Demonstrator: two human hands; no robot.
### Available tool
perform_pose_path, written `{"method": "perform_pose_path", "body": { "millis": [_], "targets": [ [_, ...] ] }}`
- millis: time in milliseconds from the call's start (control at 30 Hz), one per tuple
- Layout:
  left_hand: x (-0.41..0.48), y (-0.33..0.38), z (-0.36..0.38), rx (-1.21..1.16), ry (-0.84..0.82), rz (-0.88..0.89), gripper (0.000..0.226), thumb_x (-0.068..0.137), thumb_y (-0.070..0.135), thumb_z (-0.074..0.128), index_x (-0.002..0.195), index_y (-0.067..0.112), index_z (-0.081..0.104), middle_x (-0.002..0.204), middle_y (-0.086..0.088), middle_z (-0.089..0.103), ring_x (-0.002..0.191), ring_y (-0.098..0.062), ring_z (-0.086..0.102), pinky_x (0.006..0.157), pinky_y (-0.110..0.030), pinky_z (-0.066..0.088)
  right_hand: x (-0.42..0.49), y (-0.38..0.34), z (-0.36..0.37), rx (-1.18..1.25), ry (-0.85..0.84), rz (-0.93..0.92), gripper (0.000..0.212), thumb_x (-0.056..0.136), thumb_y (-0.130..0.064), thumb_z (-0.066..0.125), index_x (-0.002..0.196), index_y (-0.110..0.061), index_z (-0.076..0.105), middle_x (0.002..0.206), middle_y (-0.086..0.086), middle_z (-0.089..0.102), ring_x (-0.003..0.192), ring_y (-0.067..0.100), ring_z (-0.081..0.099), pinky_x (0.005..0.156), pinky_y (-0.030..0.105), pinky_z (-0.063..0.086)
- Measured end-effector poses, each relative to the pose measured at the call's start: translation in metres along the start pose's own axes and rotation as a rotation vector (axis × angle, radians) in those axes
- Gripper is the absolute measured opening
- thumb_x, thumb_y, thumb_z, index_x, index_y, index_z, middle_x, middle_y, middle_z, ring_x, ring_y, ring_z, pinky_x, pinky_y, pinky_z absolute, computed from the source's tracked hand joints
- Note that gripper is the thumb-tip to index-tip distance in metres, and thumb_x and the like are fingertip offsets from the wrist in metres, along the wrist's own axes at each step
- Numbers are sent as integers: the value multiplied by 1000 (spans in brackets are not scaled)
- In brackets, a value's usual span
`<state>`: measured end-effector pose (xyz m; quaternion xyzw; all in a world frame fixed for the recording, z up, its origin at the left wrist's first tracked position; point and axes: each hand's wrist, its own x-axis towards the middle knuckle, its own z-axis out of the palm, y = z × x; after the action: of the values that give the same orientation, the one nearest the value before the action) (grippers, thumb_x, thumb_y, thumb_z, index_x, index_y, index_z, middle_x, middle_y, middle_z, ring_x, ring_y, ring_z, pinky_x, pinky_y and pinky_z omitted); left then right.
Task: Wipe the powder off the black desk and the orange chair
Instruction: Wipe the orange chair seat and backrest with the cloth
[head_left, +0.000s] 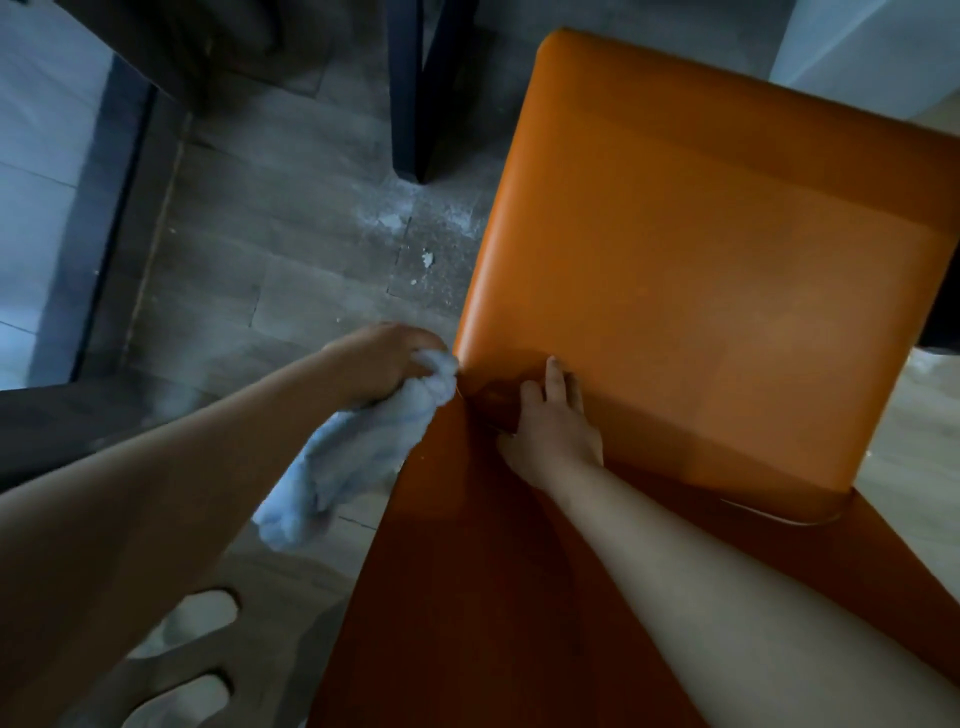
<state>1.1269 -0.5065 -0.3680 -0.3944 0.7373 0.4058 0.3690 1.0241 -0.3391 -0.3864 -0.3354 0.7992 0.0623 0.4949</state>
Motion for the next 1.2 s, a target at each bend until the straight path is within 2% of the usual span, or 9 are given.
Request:
{"method": "perform_pose_path", "body": {
  "millis": [167,267,533,733,833,900,1000,1133,1200],
  "targets": [
    [7,31,5,286,-47,-16,17,89,33,57,101,25,67,109,2,63,104,-22,58,93,-40,48,-2,2,-1,-19,-19,-4,58,91,-36,52,141,-21,27,158,-1,-19,146,24,-11,106,47,31],
    [17,37,14,424,5,-34,8,89,35,53,91,29,56,101,5,58,95,-18,58,82,-37,51,-2,1,0,-30,-30,1,59,92,-36,51,143,-22,24,157,-1,-22,146,24,-14,105,45,32],
    [46,30,19,183,98,-127,28,87,30,56,108,18,42,112,-4,63,100,-30,60,82,-40,49,-4,-3,4,-14,-29,-11,53,93,-36,50,137,-18,27,156,4,-24,145,29,-15,102,45,35],
    [38,-17,7,-238,604,-387,33,85,31,59,108,13,44,104,-15,59,92,-35,61,75,-38,49,-3,0,5,-47,-3,-15,50,93,-33,52,134,-17,28,156,6,-24,146,31,-13,98,44,39],
    [28,-27,-6,-498,304,-131,24,70,35,65,81,18,52,79,-7,57,73,-24,55,64,-31,42,-4,-4,6,-48,-5,-16,53,93,-34,52,136,-17,27,156,6,-24,145,32,-13,98,44,40],
    [26,-15,3,-342,-44,40,29,56,39,62,75,22,48,75,-2,53,71,-19,50,66,-32,42,-3,-5,6,-58,-7,-4,54,93,-34,51,137,-18,26,156,7,-25,145,32,-14,98,44,39],
    [43,-4,15,-136,-145,1,26,61,36,63,77,21,48,78,-3,54,79,-26,54,70,-37,44,-2,-8,6,-61,-11,-2,53,93,-34,51,137,-18,25,156,9,-24,145,33,-15,98,43,39],
    [61,-1,16,-30,344,-248,35,88,32,56,116,14,46,117,-15,54,103,-36,58,81,-39,44,-3,-7,6,-82,-17,-11,55,94,-35,51,138,-17,25,156,10,-24,145,35,-14,98,44,40],
    [61,-6,14,-173,479,-315,39,88,39,54,116,16,44,119,-15,53,104,-36,57,80,-39,44,0,-5,5,-75,-22,-10,54,93,-36,51,137,-17,26,155,8,-25,145,34,-14,99,44,39]
  ]
}}
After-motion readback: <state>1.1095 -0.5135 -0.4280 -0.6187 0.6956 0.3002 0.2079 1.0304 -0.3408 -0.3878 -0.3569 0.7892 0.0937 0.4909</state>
